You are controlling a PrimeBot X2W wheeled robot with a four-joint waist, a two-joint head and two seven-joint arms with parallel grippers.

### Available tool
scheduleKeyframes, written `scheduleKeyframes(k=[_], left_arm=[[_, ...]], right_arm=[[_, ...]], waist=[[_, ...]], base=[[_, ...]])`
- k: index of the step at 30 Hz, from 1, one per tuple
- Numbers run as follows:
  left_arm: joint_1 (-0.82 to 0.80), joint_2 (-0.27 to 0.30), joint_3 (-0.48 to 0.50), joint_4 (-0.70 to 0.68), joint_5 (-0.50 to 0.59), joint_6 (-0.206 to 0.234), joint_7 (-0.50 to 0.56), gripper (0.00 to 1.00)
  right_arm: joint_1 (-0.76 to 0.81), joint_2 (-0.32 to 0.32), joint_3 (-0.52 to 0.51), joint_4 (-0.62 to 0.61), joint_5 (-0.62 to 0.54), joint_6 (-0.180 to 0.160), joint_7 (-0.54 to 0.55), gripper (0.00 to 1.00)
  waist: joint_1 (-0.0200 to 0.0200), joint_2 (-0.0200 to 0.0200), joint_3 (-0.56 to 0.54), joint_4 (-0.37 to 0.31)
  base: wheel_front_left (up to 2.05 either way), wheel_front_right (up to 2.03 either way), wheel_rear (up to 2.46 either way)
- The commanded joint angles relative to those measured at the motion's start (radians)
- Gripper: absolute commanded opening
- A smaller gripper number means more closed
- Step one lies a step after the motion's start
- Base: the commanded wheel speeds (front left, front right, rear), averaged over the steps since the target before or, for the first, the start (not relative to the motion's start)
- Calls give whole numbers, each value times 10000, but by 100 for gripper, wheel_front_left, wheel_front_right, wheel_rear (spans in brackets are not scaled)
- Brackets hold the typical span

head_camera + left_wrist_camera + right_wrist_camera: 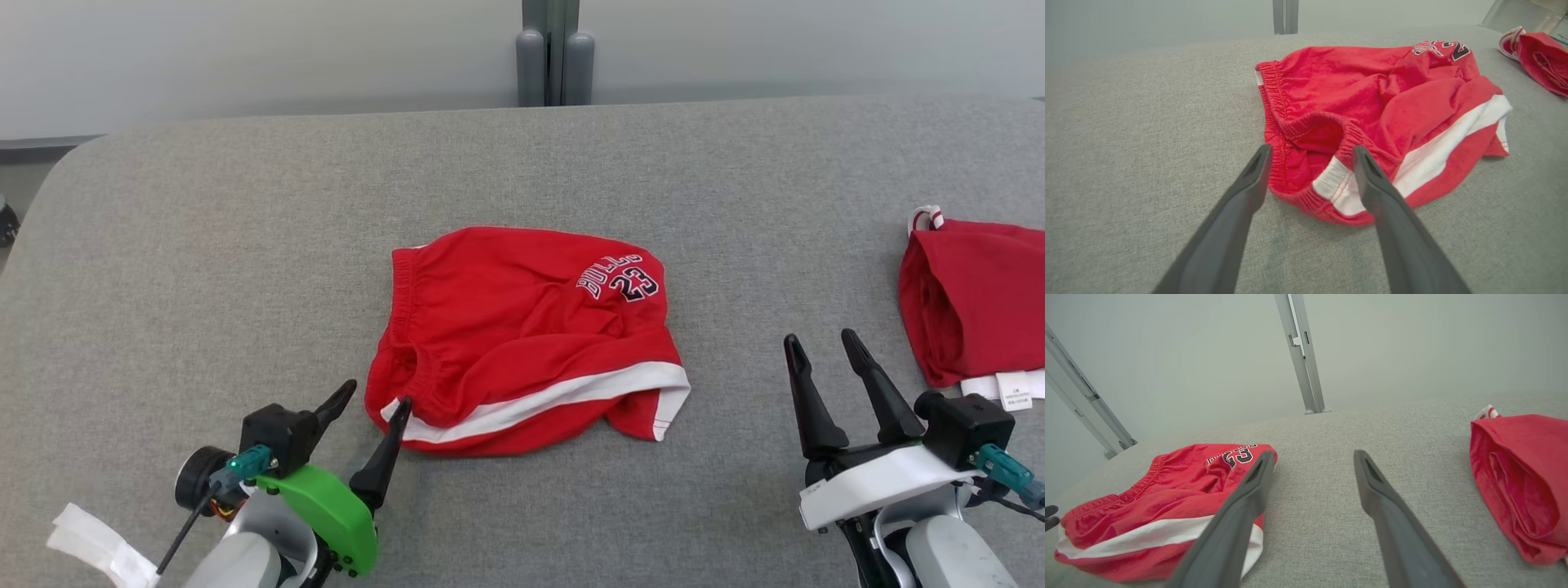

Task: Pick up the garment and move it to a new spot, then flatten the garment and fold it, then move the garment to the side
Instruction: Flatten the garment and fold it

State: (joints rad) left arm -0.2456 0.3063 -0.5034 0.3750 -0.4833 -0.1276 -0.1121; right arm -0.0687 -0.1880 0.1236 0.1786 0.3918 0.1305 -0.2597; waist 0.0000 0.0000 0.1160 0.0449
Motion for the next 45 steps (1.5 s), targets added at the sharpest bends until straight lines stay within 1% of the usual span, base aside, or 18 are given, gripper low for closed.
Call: scheduleKeyframes(k=[1, 4, 6, 8, 12, 18, 19, 20, 21, 28, 31, 37, 45], left_arm=[[-184, 271, -265, -155, -309, -37, 136, 100], [-411, 895, -948, -461, -910, -38, 504, 100], [-557, 1223, -1313, -573, -1119, -38, 668, 100], [-706, 1434, -1512, -575, -1219, -39, 721, 100], [-975, 1651, -1939, -393, -1484, -39, 914, 100], [-1304, 1779, -2438, -113, -1748, -40, 1094, 100], [-1339, 1771, -2473, -64, -1789, -40, 1075, 91], [-1389, 1759, -2520, -11, -1803, -40, 1050, 44], [-1442, 1739, -2573, -13, -1817, -40, 989, 0], [-1586, 1647, -2925, -14, -2243, -40, 527, 0], [-1633, 1635, -2785, 31, -2395, -35, 182, 0], [-1647, 1434, -2435, 152, -2368, 282, -681, 0], [-1772, 1191, -2453, 338, -2250, 348, -1018, 0]], right_arm=[[-73, -15, -13, 12, -86, 4, 5, 100], [-120, -16, -8, 65, -104, 4, -2, 100], [-137, -5, 4, 96, -119, 4, 4, 100], [-172, 4, 24, 115, -114, 4, 13, 100], [-215, 3, 73, 151, -133, 4, 67, 100], [-311, -3, 105, 188, -151, 4, 101, 100], [-318, -5, 108, 195, -156, 4, 96, 100], [-310, 2, 119, 213, -161, 4, 121, 100], [-297, 13, 142, 236, -163, 4, 149, 100], [-173, -159, 785, 673, -218, 2, 576, 100], [-201, -114, 984, 867, -117, 4, 624, 100], [-479, 10, 1847, 1445, 207, 2, 935, 100], [-997, 164, 2843, 2442, 554, 2, 1338, 100]], waist=[[0, 0, 34, -11], [0, 0, 87, -32], [0, 0, 114, -51], [0, 0, 140, -70], [0, 0, 188, -131], [0, 0, 242, -231], [0, 0, 245, -240], [0, 0, 251, -251], [0, 0, 257, -256], [0, 0, 263, -174], [0, 0, 239, -89], [0, 0, 211, 99], [0, 0, 204, 329]], base=[[0, 0, 0], [0, 0, 0], [0, 0, 0], [0, 0, 0], [0, 0, 0], [0, 0, 0], [0, 0, 0], [0, 0, 0], [0, 0, 0], [0, 0, 0], [0, 0, 0], [0, 0, 0], [0, 0, 0]])
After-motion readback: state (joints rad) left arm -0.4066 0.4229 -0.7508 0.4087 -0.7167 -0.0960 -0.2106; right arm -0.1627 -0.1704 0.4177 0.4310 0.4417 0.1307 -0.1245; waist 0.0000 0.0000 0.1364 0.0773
